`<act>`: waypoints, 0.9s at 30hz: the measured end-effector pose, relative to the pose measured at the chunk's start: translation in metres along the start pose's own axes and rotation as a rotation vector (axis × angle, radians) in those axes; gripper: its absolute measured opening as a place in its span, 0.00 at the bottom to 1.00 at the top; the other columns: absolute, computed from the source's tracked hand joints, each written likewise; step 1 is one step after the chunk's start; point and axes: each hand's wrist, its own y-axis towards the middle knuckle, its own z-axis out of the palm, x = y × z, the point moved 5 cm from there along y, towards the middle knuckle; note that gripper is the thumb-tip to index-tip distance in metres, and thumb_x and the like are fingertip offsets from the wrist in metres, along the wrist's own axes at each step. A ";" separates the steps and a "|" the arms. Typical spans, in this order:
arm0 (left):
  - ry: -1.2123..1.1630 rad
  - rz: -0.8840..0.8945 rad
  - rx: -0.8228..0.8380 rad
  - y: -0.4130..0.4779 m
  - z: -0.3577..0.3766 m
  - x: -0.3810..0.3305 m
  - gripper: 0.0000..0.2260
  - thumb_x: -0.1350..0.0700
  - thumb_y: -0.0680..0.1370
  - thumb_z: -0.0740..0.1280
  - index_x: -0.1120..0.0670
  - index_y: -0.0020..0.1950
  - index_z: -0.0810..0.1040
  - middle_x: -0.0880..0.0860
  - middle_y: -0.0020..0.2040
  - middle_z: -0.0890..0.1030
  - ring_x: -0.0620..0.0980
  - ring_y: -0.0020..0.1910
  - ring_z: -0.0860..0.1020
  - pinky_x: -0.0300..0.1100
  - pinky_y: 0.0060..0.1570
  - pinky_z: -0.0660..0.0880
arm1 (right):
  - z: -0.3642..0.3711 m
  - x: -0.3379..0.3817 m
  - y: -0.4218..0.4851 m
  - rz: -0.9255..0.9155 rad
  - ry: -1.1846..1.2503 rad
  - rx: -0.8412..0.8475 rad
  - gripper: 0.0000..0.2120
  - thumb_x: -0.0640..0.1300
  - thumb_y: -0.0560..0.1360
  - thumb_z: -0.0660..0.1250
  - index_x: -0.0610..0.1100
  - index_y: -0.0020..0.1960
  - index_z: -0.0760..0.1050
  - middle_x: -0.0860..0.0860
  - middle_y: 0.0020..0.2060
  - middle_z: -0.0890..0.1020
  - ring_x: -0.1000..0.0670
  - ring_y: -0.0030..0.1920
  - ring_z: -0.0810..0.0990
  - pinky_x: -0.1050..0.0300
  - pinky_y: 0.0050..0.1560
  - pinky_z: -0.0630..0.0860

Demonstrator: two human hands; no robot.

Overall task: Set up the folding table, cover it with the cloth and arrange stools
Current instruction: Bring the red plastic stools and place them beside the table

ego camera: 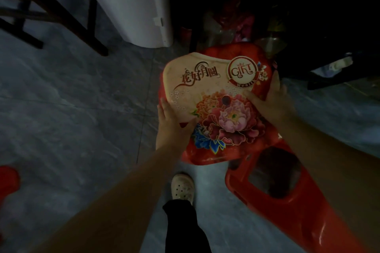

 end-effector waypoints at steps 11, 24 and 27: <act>-0.339 -0.289 -0.195 -0.051 -0.089 0.078 0.38 0.36 0.61 0.71 0.45 0.66 0.62 0.50 0.62 0.74 0.53 0.57 0.76 0.58 0.53 0.75 | 0.046 0.081 -0.100 -0.170 0.018 0.064 0.52 0.72 0.61 0.66 0.50 0.75 0.49 0.43 0.71 0.64 0.40 0.68 0.66 0.39 0.64 0.68; -0.627 -0.417 -0.584 -0.244 -0.256 0.308 0.31 0.40 0.62 0.73 0.43 0.61 0.65 0.46 0.59 0.76 0.48 0.55 0.77 0.54 0.53 0.76 | 0.204 0.258 -0.329 -0.533 -0.115 0.232 0.51 0.74 0.60 0.64 0.51 0.74 0.51 0.47 0.68 0.68 0.43 0.65 0.71 0.40 0.59 0.73; -0.681 -0.465 -0.665 -0.301 -0.278 0.366 0.32 0.40 0.63 0.73 0.44 0.62 0.65 0.48 0.61 0.76 0.49 0.56 0.76 0.55 0.53 0.77 | 0.243 0.286 -0.397 -0.657 -0.149 0.277 0.48 0.66 0.65 0.68 0.48 0.75 0.51 0.44 0.68 0.68 0.42 0.64 0.72 0.45 0.58 0.73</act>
